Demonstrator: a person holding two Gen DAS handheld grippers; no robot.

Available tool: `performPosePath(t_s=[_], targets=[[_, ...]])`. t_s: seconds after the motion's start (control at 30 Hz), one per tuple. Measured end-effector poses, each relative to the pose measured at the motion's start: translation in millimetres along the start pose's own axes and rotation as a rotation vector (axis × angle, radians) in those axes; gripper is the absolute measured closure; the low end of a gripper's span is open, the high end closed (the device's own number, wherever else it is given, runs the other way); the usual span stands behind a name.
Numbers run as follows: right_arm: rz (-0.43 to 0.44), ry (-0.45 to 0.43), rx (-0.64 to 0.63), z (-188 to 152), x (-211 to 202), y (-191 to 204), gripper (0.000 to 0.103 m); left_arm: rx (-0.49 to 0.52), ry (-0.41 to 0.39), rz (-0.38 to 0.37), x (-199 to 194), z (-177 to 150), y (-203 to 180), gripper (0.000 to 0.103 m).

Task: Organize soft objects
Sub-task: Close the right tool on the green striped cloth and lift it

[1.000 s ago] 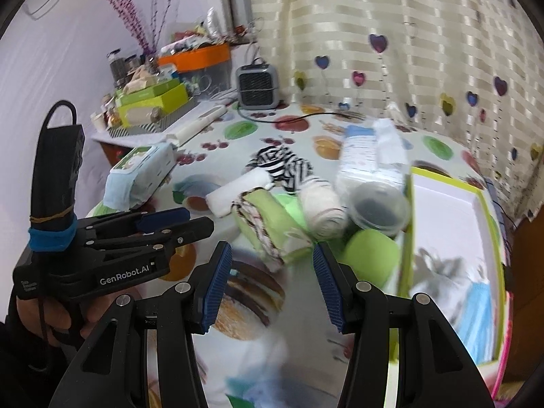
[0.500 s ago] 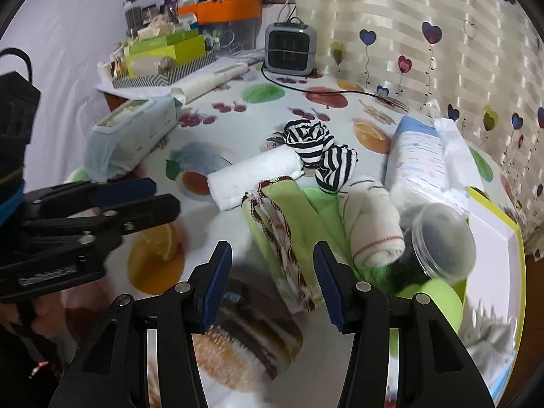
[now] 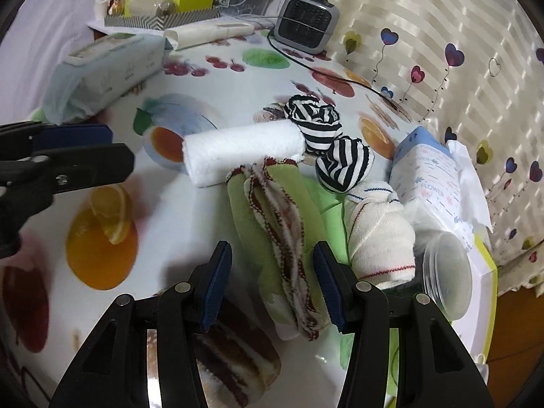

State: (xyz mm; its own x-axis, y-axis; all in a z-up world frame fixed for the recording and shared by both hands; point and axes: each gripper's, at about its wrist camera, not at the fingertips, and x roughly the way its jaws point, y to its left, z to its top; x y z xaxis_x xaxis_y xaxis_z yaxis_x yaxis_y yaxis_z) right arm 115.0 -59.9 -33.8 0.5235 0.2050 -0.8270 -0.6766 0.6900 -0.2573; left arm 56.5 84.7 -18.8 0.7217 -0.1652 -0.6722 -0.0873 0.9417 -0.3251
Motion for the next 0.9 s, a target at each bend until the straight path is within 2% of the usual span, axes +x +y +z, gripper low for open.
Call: performPosePath(t_s=[0.07, 0.1, 0.13, 0.23, 0.4, 0.63, 0.8, 0.9], targets=[[0.016, -0.006, 0.029, 1, 0, -4, 0.054, 0.001, 0.002, 0.000, 0, 0, 0, 0.059], [0.024, -0.009, 0.043, 1, 0, -6, 0.059, 0.003, 0.003, 0.000, 1, 0, 1, 0.059], [0.028, -0.016, 0.061, 1, -2, -9, 0.073, 0.005, 0.005, 0.000, 2, 1, 1, 0.059], [0.066, -0.043, 0.104, 0, -10, -15, 0.080, 0.012, 0.011, -0.002, 6, 2, -3, 0.059], [0.122, -0.073, 0.162, -3, -18, -22, 0.082, 0.022, 0.017, -0.012, 9, 4, -9, 0.058], [0.185, -0.178, 0.233, -6, -52, -33, 0.083, 0.031, 0.020, -0.021, 10, 7, -17, 0.058], [0.173, -0.262, 0.305, -12, -82, -53, 0.083, 0.051, 0.026, -0.056, 13, 11, -32, 0.058], [0.157, -0.296, 0.355, -17, -96, -68, 0.083, 0.059, 0.034, -0.097, 15, 13, -45, 0.054]])
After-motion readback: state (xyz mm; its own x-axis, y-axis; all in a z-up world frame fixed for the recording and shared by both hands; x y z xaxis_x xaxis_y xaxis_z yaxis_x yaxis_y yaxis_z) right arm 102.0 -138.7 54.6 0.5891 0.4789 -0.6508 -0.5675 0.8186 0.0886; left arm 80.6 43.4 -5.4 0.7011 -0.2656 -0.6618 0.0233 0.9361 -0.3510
